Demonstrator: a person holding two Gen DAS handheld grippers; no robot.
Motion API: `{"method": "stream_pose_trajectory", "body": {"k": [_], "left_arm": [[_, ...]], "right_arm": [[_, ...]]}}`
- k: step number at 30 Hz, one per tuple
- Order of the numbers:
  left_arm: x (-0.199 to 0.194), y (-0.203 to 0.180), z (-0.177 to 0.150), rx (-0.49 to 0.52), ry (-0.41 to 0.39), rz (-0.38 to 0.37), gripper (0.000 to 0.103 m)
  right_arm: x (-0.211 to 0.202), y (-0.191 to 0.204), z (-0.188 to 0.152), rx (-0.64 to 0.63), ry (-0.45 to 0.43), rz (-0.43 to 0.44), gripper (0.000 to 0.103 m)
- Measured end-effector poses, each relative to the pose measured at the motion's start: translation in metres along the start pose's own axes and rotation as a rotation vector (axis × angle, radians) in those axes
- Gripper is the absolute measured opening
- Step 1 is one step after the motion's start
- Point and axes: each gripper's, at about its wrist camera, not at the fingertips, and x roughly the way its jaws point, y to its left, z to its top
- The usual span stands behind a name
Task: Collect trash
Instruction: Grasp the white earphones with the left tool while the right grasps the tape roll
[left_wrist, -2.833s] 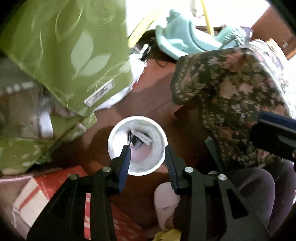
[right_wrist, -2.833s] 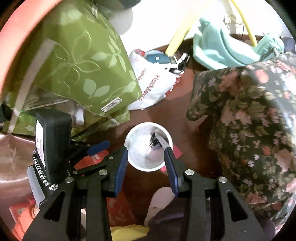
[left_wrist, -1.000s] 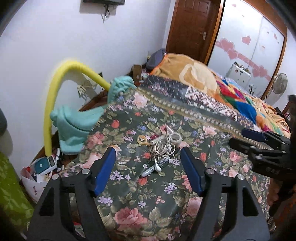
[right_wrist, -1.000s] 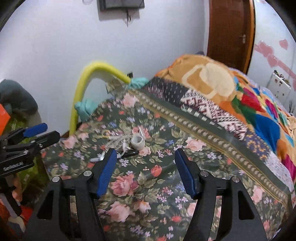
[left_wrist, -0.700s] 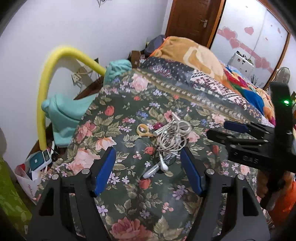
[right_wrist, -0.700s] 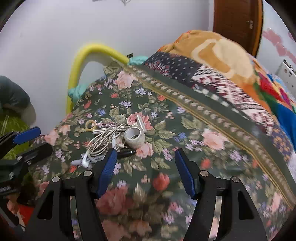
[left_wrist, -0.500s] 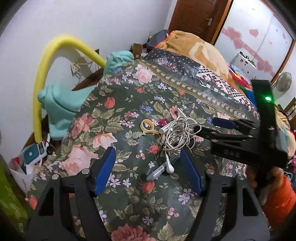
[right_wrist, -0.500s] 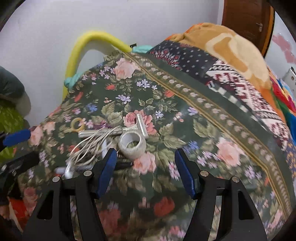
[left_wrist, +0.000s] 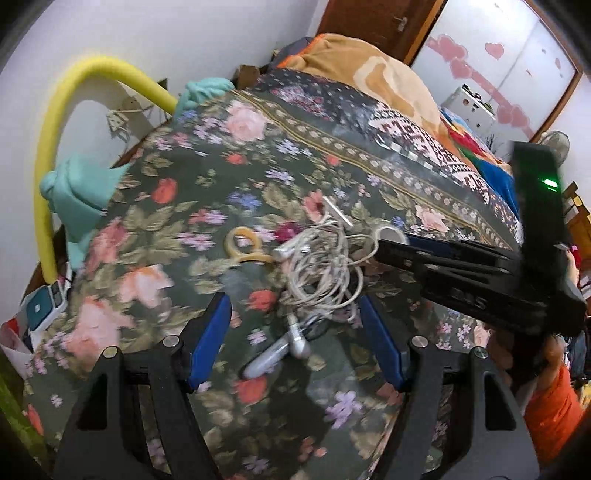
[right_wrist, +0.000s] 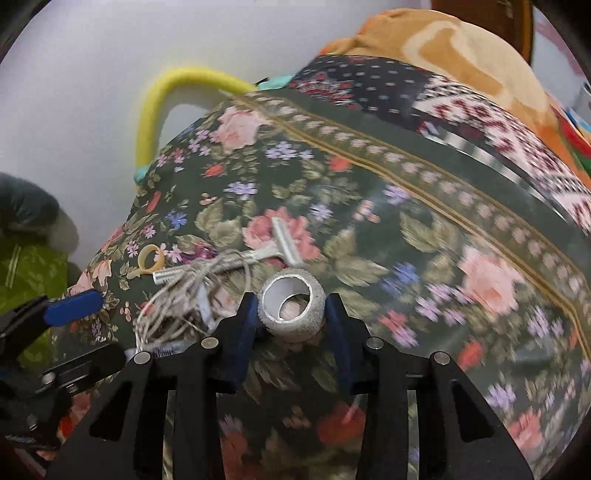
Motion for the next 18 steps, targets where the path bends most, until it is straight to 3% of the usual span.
{"method": "stream_pose_trajectory", "body": {"k": [4,6,8,11,18], "left_arm": [[0.019,-0.006,0.009,-0.010,0.021,-0.007,0.071],[0.029,-0.008,0.014,-0.014,0.036,0.004,0.063],[0.037,-0.011,0.018,-0.004,0.058,0.012,0.040],[0.043,-0.016,0.019,0.005,0.095,0.010,0.019],[0.004,-0.041,0.013,0.069,0.035,-0.013,0.011]], "right_arm": [[-0.023,-0.012,-0.010,0.018,-0.034,-0.044,0.035],[-0.033,-0.017,-0.016,0.035,-0.041,-0.044,0.035],[-0.038,-0.020,-0.020,0.055,-0.048,-0.040,0.035],[-0.044,-0.022,-0.024,0.084,-0.056,-0.034,0.035],[-0.069,-0.019,-0.031,0.104,-0.084,-0.032,0.035]]}}
